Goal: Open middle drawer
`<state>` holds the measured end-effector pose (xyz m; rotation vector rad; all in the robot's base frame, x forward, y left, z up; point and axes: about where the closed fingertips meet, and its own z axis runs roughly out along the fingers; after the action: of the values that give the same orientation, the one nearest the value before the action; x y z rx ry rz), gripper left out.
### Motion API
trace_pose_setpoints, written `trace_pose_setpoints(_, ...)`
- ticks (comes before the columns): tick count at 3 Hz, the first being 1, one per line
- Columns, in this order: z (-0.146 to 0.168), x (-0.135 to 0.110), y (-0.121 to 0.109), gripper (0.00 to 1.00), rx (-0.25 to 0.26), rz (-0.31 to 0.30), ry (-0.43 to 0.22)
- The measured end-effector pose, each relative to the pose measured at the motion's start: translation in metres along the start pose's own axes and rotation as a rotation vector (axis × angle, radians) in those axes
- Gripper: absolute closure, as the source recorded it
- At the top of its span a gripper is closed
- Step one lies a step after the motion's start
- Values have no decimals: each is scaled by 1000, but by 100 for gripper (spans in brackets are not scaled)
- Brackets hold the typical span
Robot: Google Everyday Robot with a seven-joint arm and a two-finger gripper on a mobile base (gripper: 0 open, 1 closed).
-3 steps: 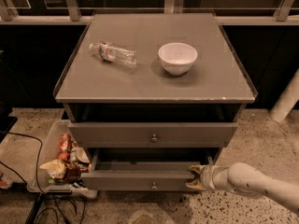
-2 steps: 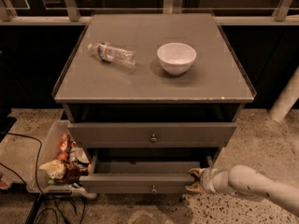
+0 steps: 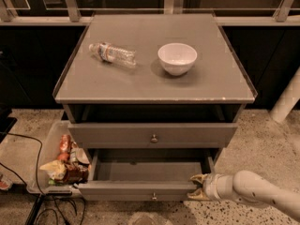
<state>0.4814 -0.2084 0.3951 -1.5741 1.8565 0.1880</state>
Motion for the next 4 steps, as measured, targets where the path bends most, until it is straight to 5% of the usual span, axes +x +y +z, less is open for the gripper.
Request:
trace_pose_setpoints(1, -3, -2, -1, 100, 0, 0, 0)
trace_pose_setpoints(4, -3, -3, -1, 35, 0, 0, 0)
